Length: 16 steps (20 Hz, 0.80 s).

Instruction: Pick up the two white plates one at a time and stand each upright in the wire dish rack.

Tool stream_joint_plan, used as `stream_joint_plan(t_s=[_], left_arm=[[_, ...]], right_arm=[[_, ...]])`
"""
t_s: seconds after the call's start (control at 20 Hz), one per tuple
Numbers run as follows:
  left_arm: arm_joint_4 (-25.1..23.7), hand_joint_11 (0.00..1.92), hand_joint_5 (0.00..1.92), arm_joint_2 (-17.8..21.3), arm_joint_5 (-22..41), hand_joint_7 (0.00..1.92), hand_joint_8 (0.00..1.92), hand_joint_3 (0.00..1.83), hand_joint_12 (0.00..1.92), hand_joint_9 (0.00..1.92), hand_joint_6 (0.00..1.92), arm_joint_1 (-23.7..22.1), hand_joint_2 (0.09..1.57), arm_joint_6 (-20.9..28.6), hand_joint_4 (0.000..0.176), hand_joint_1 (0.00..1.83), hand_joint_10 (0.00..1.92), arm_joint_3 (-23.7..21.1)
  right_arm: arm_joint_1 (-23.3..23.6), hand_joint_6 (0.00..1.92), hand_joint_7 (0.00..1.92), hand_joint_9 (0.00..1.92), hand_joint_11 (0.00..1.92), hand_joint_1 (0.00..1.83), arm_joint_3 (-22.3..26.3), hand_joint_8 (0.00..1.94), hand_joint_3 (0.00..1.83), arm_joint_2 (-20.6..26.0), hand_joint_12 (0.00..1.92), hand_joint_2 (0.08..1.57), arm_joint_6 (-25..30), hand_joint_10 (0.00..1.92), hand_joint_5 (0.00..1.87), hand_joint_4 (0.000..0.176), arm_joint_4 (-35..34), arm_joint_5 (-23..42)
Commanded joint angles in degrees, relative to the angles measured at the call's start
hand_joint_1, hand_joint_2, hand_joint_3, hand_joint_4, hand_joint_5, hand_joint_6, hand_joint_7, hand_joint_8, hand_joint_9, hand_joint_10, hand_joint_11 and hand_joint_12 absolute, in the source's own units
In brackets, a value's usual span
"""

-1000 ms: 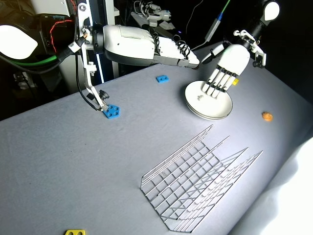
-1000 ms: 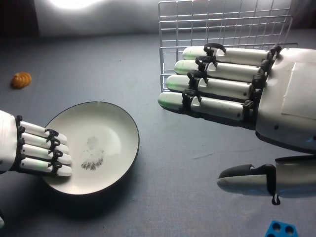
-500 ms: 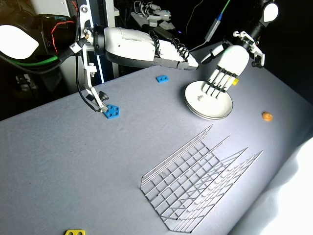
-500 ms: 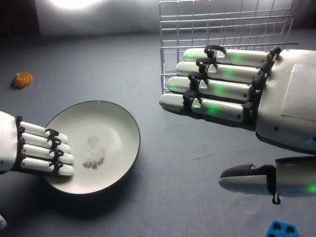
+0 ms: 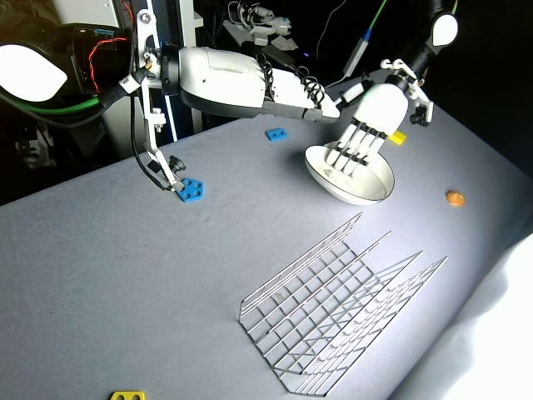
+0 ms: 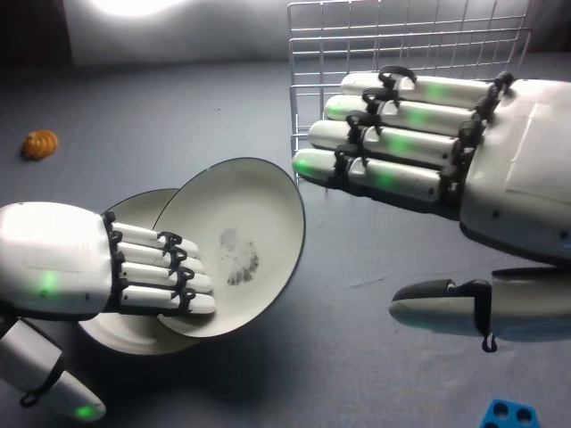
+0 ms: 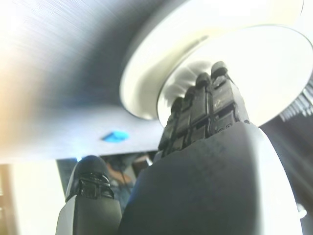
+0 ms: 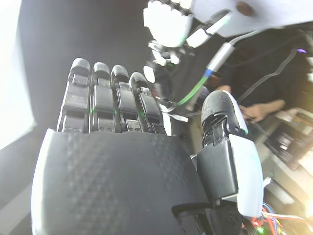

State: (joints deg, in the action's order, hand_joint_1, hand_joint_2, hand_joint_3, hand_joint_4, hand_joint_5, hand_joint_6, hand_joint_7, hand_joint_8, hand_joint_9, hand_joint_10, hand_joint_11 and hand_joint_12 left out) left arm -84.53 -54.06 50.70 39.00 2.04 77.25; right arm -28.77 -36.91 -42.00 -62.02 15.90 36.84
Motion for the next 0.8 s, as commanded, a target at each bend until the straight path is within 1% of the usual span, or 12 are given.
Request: stream_joint_plan(t_s=[0.0,0.05,0.1,0.15,0.2,0.25,0.35,0.45,0.6,0.7,0.75], left_arm=[[0.88,0.00,0.00,-1.01,1.25,0.00,0.00,0.00,0.00,0.00,0.00,-0.33,1.10,0.89,0.000,0.00,0.00,-0.41],[1.07,0.01,0.00,-1.22,1.16,0.00,0.00,0.00,0.00,0.00,0.00,-0.64,1.10,1.12,0.000,0.00,0.00,-0.41],[1.10,0.01,0.00,-1.39,1.09,0.00,0.00,0.00,0.00,0.00,0.00,-0.91,1.10,1.14,0.000,0.00,0.00,-0.41],[1.15,0.02,0.00,-1.49,1.08,0.00,0.00,0.00,0.01,0.00,0.00,-0.90,1.10,1.14,0.000,0.00,0.00,-0.38],[1.15,0.00,0.00,-1.50,1.09,0.00,0.00,0.00,0.00,0.00,0.00,-0.67,1.11,1.14,0.000,0.00,0.00,-0.26],[1.24,0.00,0.00,-1.52,1.21,0.00,0.00,0.00,0.00,0.00,0.00,-0.31,1.11,1.14,0.000,0.00,0.00,-0.02],[1.80,0.00,0.00,-1.54,1.38,0.00,0.00,0.00,0.00,0.00,0.00,0.01,1.10,1.27,0.000,0.00,0.00,0.39],[2.34,0.00,0.00,-1.54,1.57,0.00,0.00,0.00,0.00,0.00,0.00,0.10,1.10,1.52,0.000,0.00,0.00,0.74],[2.88,0.01,0.00,-1.58,1.73,0.00,0.00,0.00,0.01,0.00,0.00,0.40,1.09,1.65,0.000,0.00,0.00,0.89],[2.88,0.00,0.00,-1.65,1.79,0.00,0.00,0.00,0.00,0.00,0.00,0.50,1.09,1.71,0.000,0.00,0.00,0.98],[2.88,0.00,0.00,-1.65,1.82,0.00,0.00,0.00,0.00,0.00,0.00,0.52,1.10,1.73,0.000,0.00,0.00,1.07]], right_arm=[[0.07,0.00,0.00,0.00,0.00,0.32,-0.10,0.00,0.00,-0.58,0.00,1.26,-1.60,0.00,0.00,0.000,-0.60,5.81],[-0.08,0.00,0.00,0.00,0.00,0.55,-0.46,0.00,0.00,-1.33,0.00,1.24,-3.34,0.00,0.00,0.000,-1.04,5.15],[-0.30,0.00,0.00,0.00,0.00,0.72,-0.99,0.00,0.00,-2.22,0.00,1.21,-4.81,0.00,0.00,0.000,-1.79,4.88],[-0.42,0.00,0.00,0.00,0.00,0.87,-1.59,0.00,0.00,-3.11,0.00,1.17,-5.93,0.00,0.00,0.000,-2.96,4.88],[-0.41,0.00,0.00,0.00,0.00,0.99,-1.95,0.00,0.00,-3.82,0.00,1.14,-7.09,0.00,0.00,0.000,-4.25,4.88],[-0.40,0.00,0.00,0.00,0.00,1.04,-2.39,0.00,0.00,-4.84,0.00,1.13,-8.96,0.00,0.00,0.000,-5.19,4.90],[-0.41,0.00,0.00,0.00,0.00,1.11,-3.18,0.00,0.00,-6.48,0.00,1.12,-10.82,0.00,0.00,0.000,-5.78,5.00],[-0.60,0.00,0.00,0.00,0.00,1.11,-4.66,0.00,0.00,-9.12,0.00,1.11,-13.87,0.00,0.00,0.000,-7.27,4.97],[-0.57,0.00,0.00,0.00,0.00,1.13,-7.54,0.00,0.00,-12.95,0.00,1.12,-15.52,0.00,0.00,0.000,-9.51,4.79],[-0.48,0.00,0.00,0.00,0.00,1.09,-10.31,0.00,0.00,-16.08,0.00,1.13,-15.98,0.00,0.00,0.000,-9.92,4.08],[-0.49,0.00,0.00,0.00,0.00,1.12,-11.63,0.00,0.00,-17.63,0.00,1.14,-16.32,0.00,0.00,0.000,-10.42,3.65]])
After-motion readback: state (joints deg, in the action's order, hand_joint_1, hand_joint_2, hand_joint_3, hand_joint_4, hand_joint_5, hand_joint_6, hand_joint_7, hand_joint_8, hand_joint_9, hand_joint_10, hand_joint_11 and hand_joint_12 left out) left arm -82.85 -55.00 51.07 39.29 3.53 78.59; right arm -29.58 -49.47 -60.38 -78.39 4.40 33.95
